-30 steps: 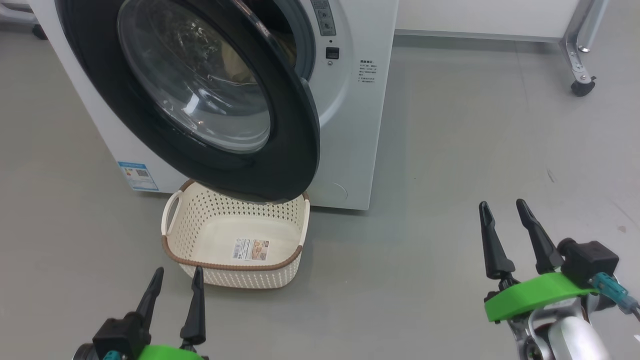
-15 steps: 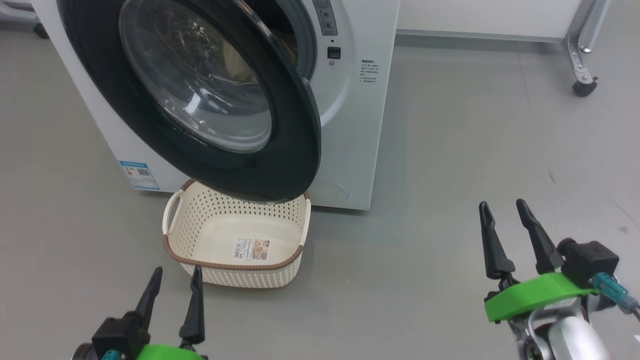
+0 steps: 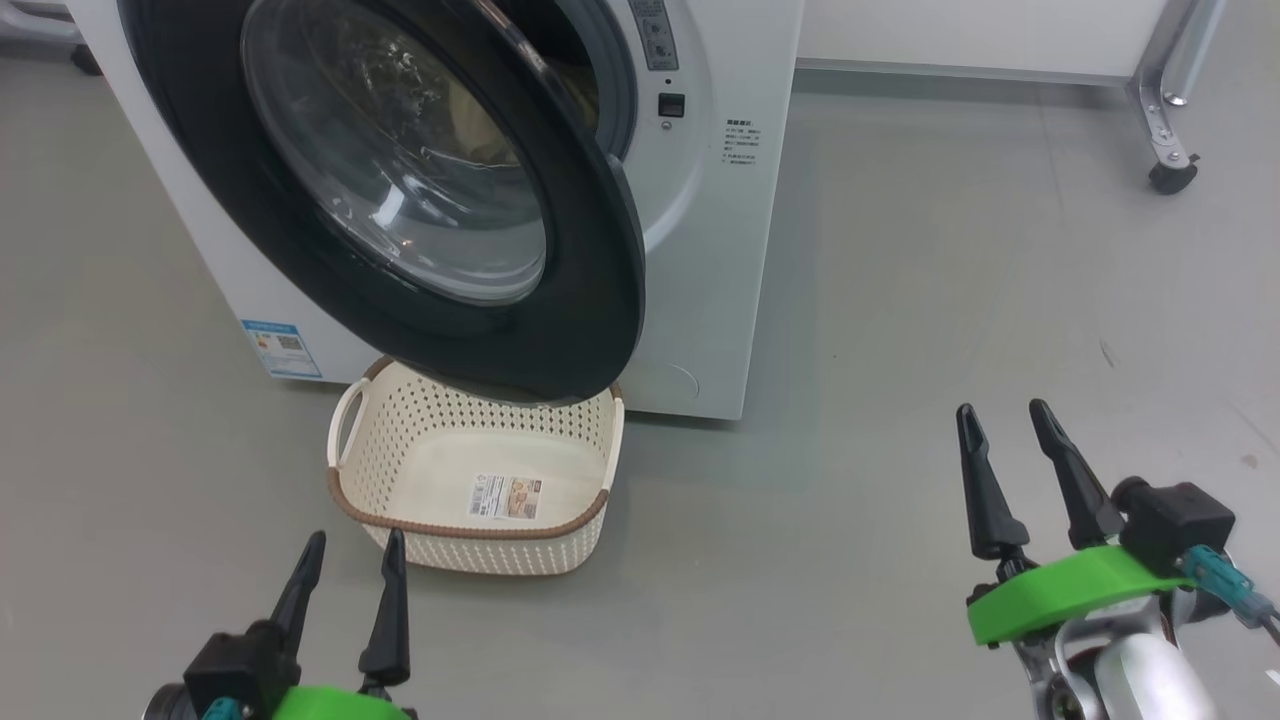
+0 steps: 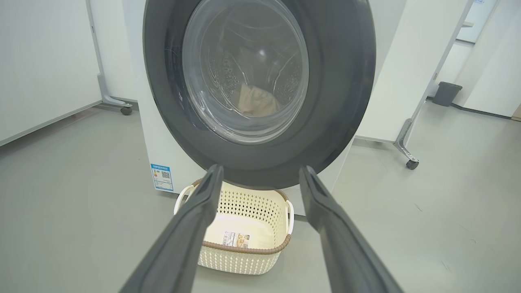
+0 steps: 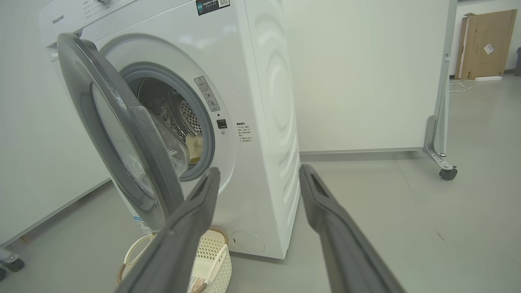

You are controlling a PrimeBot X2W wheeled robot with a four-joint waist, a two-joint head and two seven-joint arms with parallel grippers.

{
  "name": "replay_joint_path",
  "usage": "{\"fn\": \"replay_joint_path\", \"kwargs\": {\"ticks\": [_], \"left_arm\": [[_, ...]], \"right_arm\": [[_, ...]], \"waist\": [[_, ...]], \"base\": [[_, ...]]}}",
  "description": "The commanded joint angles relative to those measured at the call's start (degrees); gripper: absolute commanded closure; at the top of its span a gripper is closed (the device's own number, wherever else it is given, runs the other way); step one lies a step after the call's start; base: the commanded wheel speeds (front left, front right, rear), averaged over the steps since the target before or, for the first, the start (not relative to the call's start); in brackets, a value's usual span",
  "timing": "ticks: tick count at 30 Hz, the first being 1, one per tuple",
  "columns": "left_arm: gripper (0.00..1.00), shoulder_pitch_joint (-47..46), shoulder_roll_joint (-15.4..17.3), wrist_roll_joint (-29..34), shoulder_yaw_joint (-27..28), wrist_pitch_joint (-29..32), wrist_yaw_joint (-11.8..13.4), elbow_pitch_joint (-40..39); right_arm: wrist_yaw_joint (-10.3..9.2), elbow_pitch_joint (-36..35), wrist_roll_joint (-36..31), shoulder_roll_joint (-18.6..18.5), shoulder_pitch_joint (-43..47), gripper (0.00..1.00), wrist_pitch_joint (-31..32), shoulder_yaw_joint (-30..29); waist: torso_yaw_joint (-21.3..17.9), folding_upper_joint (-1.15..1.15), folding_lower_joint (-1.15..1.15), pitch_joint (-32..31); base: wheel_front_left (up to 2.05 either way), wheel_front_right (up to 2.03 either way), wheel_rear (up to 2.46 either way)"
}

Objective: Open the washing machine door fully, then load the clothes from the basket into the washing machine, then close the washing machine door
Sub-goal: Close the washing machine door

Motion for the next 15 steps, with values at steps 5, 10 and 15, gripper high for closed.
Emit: {"fn": "replay_joint_path", "kwargs": {"ticks": [5, 10, 15], "left_arm": [[0.00, -3.5, 0.5, 0.7, 1.7, -0.6, -0.2, -1.6], [0.00, -4.2, 0.4, 0.6, 0.8, -0.6, -0.2, -1.6], [0.00, -5.4, 0.1, 0.5, -0.2, -0.6, -0.2, -1.5]], "right_arm": [[0.20, -1.9, 0.5, -0.1, -2.2, 1.00, -0.5, 0.0], [0.20, -1.4, 0.9, -0.2, -4.9, 1.00, -0.5, -0.6], [0.20, -1.2, 0.3, -1.4, -9.7, 1.00, -0.5, -1.3]], "waist": [[0.6, 0.00, 0.00, 0.7], [1.8, 0.00, 0.00, 1.8], [3.9, 0.00, 0.00, 2.9]], "base": [[0.00, 0.00, 0.00], [0.00, 0.00, 0.00], [0.00, 0.00, 0.00]]}}
